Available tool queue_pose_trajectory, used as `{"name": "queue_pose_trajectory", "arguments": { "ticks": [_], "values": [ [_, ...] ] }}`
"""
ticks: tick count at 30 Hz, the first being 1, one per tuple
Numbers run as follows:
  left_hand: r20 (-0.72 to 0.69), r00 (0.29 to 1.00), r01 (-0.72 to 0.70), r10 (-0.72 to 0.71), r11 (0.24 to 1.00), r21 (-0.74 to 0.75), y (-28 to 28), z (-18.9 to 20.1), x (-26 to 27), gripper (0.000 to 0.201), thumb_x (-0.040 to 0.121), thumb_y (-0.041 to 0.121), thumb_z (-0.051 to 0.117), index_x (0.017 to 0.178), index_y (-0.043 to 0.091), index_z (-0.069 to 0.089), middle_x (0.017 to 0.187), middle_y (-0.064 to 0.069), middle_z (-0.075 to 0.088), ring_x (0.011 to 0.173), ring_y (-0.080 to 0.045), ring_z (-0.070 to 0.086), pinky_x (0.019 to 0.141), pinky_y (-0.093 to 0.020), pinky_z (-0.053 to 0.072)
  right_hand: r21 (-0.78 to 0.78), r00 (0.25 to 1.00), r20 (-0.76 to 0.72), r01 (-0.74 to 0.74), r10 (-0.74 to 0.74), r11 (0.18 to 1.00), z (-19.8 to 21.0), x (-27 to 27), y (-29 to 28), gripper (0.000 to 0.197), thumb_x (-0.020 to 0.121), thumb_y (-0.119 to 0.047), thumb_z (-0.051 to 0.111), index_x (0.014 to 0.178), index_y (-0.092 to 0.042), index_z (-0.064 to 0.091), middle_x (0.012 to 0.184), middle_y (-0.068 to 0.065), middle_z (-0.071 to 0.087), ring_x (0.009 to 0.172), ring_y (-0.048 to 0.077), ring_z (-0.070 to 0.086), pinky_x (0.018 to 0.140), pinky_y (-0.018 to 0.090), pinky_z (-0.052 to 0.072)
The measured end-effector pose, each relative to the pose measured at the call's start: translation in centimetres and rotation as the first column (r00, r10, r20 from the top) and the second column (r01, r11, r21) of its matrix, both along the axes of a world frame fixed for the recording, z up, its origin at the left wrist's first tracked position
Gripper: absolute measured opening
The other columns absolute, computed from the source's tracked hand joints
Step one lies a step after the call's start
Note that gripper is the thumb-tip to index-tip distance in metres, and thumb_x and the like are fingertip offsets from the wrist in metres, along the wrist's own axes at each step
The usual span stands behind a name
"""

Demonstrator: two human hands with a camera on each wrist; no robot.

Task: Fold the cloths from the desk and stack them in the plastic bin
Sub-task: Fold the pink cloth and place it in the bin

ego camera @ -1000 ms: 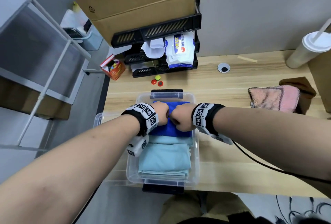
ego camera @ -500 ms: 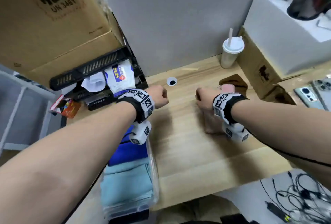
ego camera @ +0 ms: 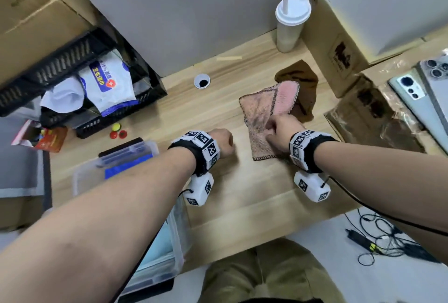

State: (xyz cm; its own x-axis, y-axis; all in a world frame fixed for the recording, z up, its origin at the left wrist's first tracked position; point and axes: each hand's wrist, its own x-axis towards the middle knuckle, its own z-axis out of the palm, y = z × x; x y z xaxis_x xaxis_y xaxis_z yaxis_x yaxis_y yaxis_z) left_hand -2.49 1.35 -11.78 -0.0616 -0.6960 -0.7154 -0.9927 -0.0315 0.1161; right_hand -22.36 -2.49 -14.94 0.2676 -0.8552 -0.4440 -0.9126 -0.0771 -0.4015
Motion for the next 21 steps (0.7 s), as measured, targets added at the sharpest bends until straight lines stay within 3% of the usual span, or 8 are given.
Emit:
{"name": "queue_pose_trajectory", "arguments": {
  "ticks": [5, 8, 11, 15, 18, 21],
  "values": [
    [-0.059, 0.995, -0.087, 0.085, 0.995, -0.04, 0.1, 0.8, 0.3, 0.031, 0.089, 0.02, 0.055, 0.117, 0.01, 0.063, 0.113, -0.009, 0.067, 0.103, -0.03, 0.062, 0.078, -0.029, 0.047, 0.009, 0.983, 0.134, 0.124, -0.124, 0.992, 0.4, 1.6, 0.2, 0.005, 0.072, -0.019, 0.065, 0.071, -0.023, 0.062, 0.08, -0.005, 0.068, 0.081, 0.022, 0.064, 0.069, 0.026, 0.048],
    [-0.19, 0.972, -0.163, 0.136, 0.977, -0.138, -0.3, 2.1, 0.9, 0.051, 0.084, 0.013, 0.057, 0.134, 0.016, 0.048, 0.118, -0.008, 0.061, 0.098, -0.026, 0.06, 0.08, -0.03, 0.049, 0.061, 0.956, 0.282, 0.06, -0.075, 0.996, 1.8, 3.0, -0.1, 0.01, 0.073, -0.019, 0.061, 0.07, -0.022, 0.052, 0.07, -0.006, 0.061, 0.068, 0.02, 0.058, 0.064, 0.03, 0.047],
    [-0.319, 0.946, -0.142, 0.056, 0.957, -0.254, -1.0, 4.3, 1.5, 0.062, 0.082, 0.009, 0.059, 0.141, 0.023, 0.044, 0.125, -0.007, 0.05, 0.098, -0.025, 0.058, 0.086, -0.029, 0.048, 0.051, 0.915, 0.401, -0.057, 0.032, 0.997, 4.3, 4.2, -1.0, 0.015, 0.077, -0.013, 0.063, 0.077, -0.022, 0.051, 0.071, -0.005, 0.054, 0.066, 0.018, 0.051, 0.063, 0.03, 0.042],
    [-0.39, 0.92, -0.154, 0.032, 0.946, -0.286, -1.9, 7.5, 2.8, 0.054, 0.071, 0.023, 0.058, 0.125, 0.022, 0.06, 0.124, -0.003, 0.055, 0.107, -0.023, 0.056, 0.093, -0.034, 0.048, 0.112, 0.858, 0.507, -0.161, 0.083, 0.981, 7.7, 5.9, -2.2, 0.021, 0.081, -0.002, 0.064, 0.081, -0.017, 0.049, 0.069, -0.003, 0.049, 0.058, 0.009, 0.042, 0.051, 0.015, 0.033],
    [-0.346, 0.935, -0.172, 0.081, 0.955, -0.241, -1.7, 9.7, 4.0, 0.05, 0.069, 0.026, 0.058, 0.119, 0.022, 0.064, 0.12, 0.001, 0.064, 0.109, -0.02, 0.059, 0.094, -0.033, 0.048, 0.125, 0.837, 0.538, -0.2, 0.103, 0.972, 9.7, 7.1, -3.3, 0.029, 0.075, 0.003, 0.066, 0.076, -0.021, 0.049, 0.067, 0.001, 0.056, 0.056, 0.013, 0.045, 0.055, 0.025, 0.038],
    [-0.341, 0.935, -0.195, 0.1, 0.947, -0.256, -1.3, 10.6, 5.0, 0.031, 0.075, 0.019, 0.064, 0.106, 0.016, 0.066, 0.096, -0.004, 0.069, 0.089, -0.024, 0.064, 0.078, -0.031, 0.054, 0.11, 0.824, 0.561, -0.175, 0.084, 0.978, 10.9, 7.9, -4.5, 0.027, 0.072, 0.003, 0.066, 0.076, -0.022, 0.055, 0.061, -0.003, 0.062, 0.057, 0.013, 0.053, 0.063, 0.028, 0.045]
  ]
}}
